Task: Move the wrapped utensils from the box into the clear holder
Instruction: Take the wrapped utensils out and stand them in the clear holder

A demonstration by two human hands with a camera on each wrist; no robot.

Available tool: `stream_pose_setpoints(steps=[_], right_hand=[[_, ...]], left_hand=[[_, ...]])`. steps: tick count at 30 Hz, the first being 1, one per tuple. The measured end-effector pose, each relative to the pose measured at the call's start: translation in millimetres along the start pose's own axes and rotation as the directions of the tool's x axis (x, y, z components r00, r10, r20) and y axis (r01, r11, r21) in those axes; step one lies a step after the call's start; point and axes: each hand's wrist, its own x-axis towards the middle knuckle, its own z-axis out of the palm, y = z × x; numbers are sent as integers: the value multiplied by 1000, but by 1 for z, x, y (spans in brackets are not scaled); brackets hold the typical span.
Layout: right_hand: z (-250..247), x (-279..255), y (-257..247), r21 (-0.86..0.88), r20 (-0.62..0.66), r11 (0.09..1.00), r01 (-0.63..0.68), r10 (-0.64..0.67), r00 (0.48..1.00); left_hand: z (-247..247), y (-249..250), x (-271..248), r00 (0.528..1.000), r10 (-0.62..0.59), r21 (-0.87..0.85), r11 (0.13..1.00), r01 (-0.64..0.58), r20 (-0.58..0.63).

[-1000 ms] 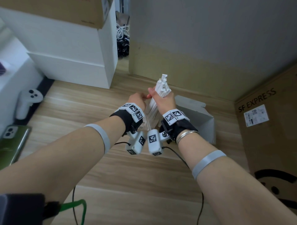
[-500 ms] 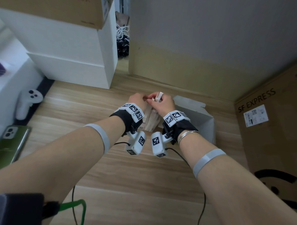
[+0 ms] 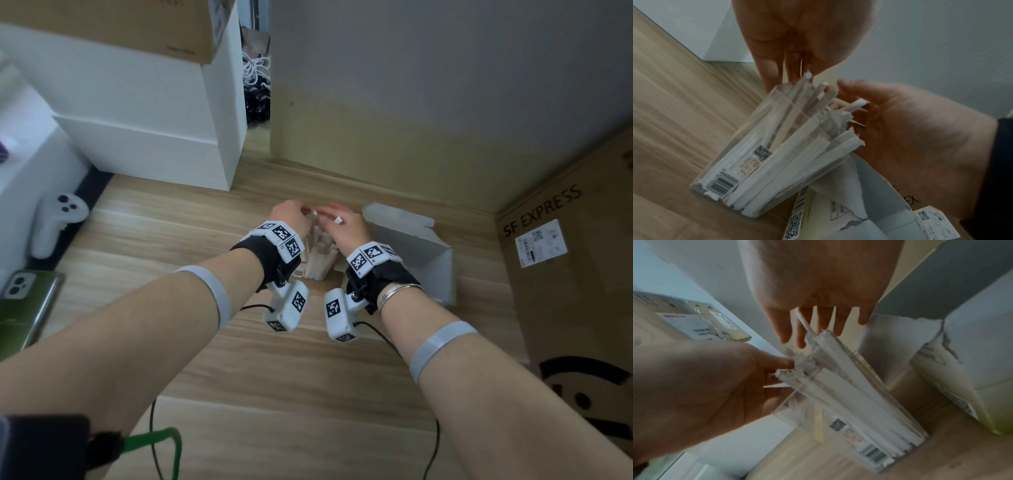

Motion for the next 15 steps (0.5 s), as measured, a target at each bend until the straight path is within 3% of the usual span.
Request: stream_pose_setpoints(steps=[3,6,9,15], right_hand=[[-5,-2,-1,20,-98,999,30,-28,995],[-8,1,2,-104,28,994,-28,31,999],[-3,3,6,-183,79,983,30,-16,997],[-21,-1,9,-63,-243,998,13,-28,970]], left_hand=[[3,2,0,1000,6,12,1000,-6,-23],[6,2,2,1000,10,22,1000,-10,11],[7,2,3,999,-4,23,1000,3,37],[10,13,1,998,44,-3,999,-44,-51]])
